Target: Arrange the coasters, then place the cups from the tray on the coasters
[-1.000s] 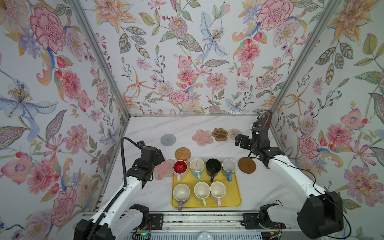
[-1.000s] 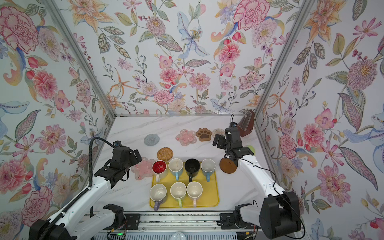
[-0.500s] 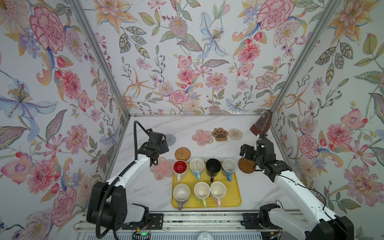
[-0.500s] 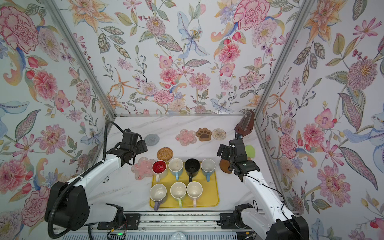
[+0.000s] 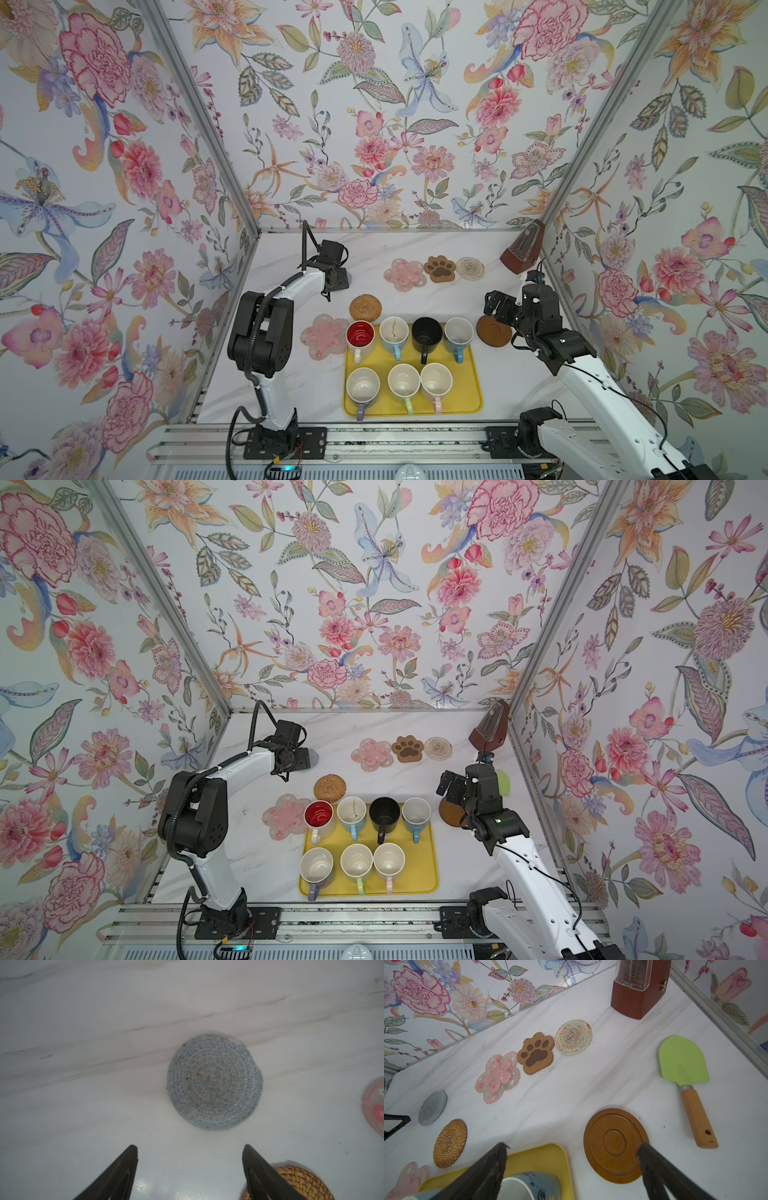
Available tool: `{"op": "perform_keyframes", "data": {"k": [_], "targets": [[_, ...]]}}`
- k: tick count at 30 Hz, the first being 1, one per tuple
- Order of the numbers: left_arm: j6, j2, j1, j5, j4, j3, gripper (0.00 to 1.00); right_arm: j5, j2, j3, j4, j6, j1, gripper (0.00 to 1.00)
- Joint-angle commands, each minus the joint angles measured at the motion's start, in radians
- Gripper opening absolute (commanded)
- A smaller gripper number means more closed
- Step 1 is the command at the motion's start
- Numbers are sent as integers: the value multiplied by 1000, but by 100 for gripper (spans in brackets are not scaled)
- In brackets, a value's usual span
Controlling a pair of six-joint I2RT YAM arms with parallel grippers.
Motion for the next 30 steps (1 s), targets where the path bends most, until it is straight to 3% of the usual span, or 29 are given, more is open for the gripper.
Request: {"op": "perform_keyframes", "data": {"k": [1, 19, 30], "targets": [[5, 48, 9, 34, -30, 60, 78, -19, -21, -28, -36, 17, -12, 99], [-24, 209, 9, 86, -48, 169, 66, -26, -35, -56, -47, 11, -38, 99], [-44, 226, 7, 128, -6, 132, 65, -28, -39, -53, -59, 6, -51, 99]]}}
